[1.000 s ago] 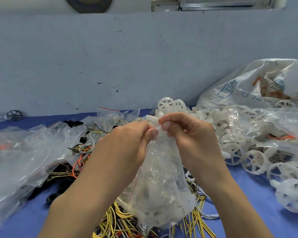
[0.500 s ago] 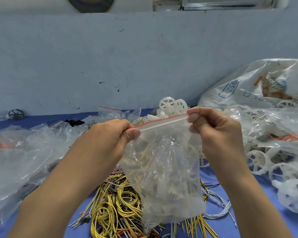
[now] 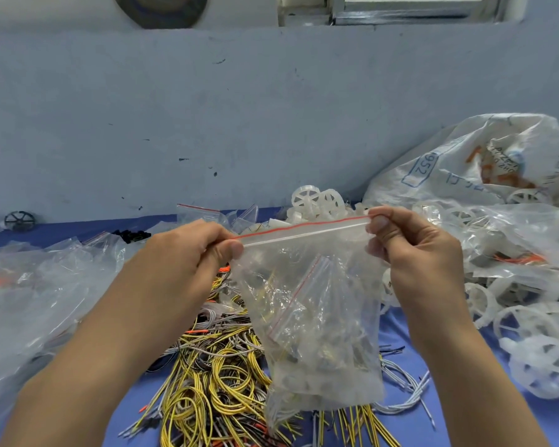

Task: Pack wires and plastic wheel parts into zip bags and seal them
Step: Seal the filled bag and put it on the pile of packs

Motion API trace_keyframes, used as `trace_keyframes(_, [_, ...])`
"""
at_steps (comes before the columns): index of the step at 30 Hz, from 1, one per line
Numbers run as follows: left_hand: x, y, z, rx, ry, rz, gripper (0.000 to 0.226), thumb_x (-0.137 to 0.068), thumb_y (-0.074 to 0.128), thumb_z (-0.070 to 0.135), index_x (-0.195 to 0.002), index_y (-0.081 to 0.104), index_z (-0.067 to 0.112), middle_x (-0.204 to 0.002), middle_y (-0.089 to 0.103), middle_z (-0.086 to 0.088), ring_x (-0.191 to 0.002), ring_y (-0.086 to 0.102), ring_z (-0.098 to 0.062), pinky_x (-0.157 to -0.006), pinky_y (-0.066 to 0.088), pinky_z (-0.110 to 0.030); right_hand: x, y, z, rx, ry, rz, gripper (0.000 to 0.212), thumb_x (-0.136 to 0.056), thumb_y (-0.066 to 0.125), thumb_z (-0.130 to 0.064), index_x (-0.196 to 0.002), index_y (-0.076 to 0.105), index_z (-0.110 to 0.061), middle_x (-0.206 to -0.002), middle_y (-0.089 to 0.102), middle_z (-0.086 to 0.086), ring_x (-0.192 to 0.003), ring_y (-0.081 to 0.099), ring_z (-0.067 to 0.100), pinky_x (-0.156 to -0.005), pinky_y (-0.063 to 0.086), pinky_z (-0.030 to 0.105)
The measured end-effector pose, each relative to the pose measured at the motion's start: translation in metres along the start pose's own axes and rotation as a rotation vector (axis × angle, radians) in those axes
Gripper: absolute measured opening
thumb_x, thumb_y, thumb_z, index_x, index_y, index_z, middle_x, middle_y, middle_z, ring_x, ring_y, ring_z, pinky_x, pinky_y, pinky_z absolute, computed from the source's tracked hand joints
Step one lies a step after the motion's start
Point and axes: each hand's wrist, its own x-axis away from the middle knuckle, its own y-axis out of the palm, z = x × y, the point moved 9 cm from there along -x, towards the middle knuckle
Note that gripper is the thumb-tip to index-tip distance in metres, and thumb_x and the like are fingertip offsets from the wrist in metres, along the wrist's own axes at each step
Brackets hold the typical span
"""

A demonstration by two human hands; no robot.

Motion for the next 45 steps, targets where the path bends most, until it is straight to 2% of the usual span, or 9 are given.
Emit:
trace_keyframes(4, [-0.004, -0.007, 0.017, 0.069, 0.065, 0.098, 0.011, -0.087, 0.056, 0.043, -0.083, 0.066, 0.039, -0.085, 0.062, 0.026, -0.079, 0.058, 0.004, -0.064, 0.037, -0.005, -0.003, -0.016, -0.012, -0.01, -0.011, 0.058, 0.027, -0.093, 0.065, -0.007, -0.075, 0.074, -0.025, -0.069, 0.068, -0.013, -0.06, 0.058, 0.003, -0.067, 0.053, 0.015])
trace_keyframes(10, [-0.011, -0.005, 0.083, 0.185, 0.157, 0.161, 0.01, -0.088, 0.064, 0.045, -0.086, 0.069, 0.037, -0.083, 0.062, 0.019, -0.068, 0.059, -0.001, -0.058, 0.037, -0.006, -0.002, -0.077, -0.07, -0.008, -0.099, 0.155, 0.023, -0.093, 0.065, -0.01, -0.078, 0.073, -0.025, -0.068, 0.067, -0.014, -0.059, 0.056, 0.006, -0.064, 0.052, 0.017])
trace_keyframes(14, [-0.049, 0.021, 0.144, 0.391, 0.174, 0.044, 0.023, -0.084, 0.06, 0.049, -0.086, 0.073, 0.03, -0.072, 0.068, 0.015, -0.062, 0.063, -0.007, -0.061, 0.052, -0.033, -0.018, -0.143, -0.128, 0.107, -0.218, 0.278, 0.018, -0.095, 0.064, -0.015, -0.082, 0.07, -0.025, -0.064, 0.064, -0.017, -0.056, 0.05, 0.003, -0.062, 0.049, 0.017])
trace_keyframes(19, [-0.107, 0.102, 0.242, 0.559, 0.23, -0.239, 0.021, -0.093, 0.059, 0.028, -0.076, 0.071, 0.025, -0.064, 0.067, 0.012, -0.052, 0.061, -0.005, -0.054, 0.051, -0.031, -0.076, -0.239, -0.18, 0.339, -0.305, 0.369, 0.014, -0.086, 0.058, -0.025, -0.077, 0.069, -0.028, -0.072, 0.065, -0.013, -0.062, 0.052, 0.003, -0.065, 0.044, 0.019])
trace_keyframes(26, [-0.17, 0.279, 0.341, 0.594, 0.111, -0.562, 0.031, -0.096, 0.052, 0.021, -0.084, 0.069, -0.002, -0.074, 0.068, -0.006, -0.05, 0.058, -0.015, -0.051, 0.05, -0.028, -0.22, -0.373, -0.128, 0.786, 0.006, 0.389, 0.018, -0.093, 0.064, -0.02, -0.105, 0.074, -0.011, -0.08, 0.066, -0.004, -0.069, 0.055, 0.01, -0.067, 0.043, 0.023])
trace_keyframes(32, [-0.195, 0.395, 0.314, 0.523, -0.091, -0.587, 0.025, -0.09, 0.052, 0.025, -0.08, 0.062, 0.004, -0.08, 0.072, -0.016, -0.06, 0.068, -0.028, -0.061, 0.057, -0.035, -0.282, -0.346, -0.045, 1.031, 0.086, 0.38, 0.016, -0.094, 0.06, -0.026, -0.1, 0.075, -0.022, -0.112, 0.072, 0.008, -0.105, 0.065, 0.029, -0.092, 0.053, 0.036])
trace_keyframes(36, [-0.197, 0.433, 0.265, 0.44, -0.151, -0.603, 0.026, -0.085, 0.052, 0.028, -0.067, 0.056, 0.01, -0.074, 0.069, -0.012, -0.072, 0.07, -0.031, -0.072, 0.059, -0.042, -0.292, -0.285, 0.038, 1.168, 0.125, 0.219, 0.029, -0.097, 0.048, -0.021, -0.12, 0.066, -0.023, -0.13, 0.062, 0.01, -0.12, 0.055, 0.034, -0.097, 0.046, 0.037])
trace_keyframes(39, [-0.19, 0.441, 0.255, 0.374, -0.111, -0.654, 0.025, -0.09, 0.052, 0.025, -0.09, 0.064, 0.003, -0.089, 0.069, -0.017, -0.077, 0.067, -0.032, -0.072, 0.057, -0.039, -0.284, -0.248, 0.089, 1.373, 0.158, -0.03, 0.043, -0.096, 0.044, -0.017, -0.137, 0.054, -0.016, -0.143, 0.049, 0.017, -0.131, 0.043, 0.038, -0.108, 0.038, 0.044])
trace_keyframes(45, [-0.158, 0.406, 0.237, 0.321, -0.027, -0.778, 0.02, -0.092, 0.048, 0.009, -0.094, 0.064, -0.002, -0.083, 0.068, -0.019, -0.077, 0.07, -0.034, -0.067, 0.059, -0.04, -0.25, -0.227, 0.126, 1.674, 0.177, -0.259, 0.041, -0.102, 0.033, -0.028, -0.136, 0.055, -0.025, -0.142, 0.052, 0.015, -0.127, 0.043, 0.039, -0.103, 0.038, 0.047])
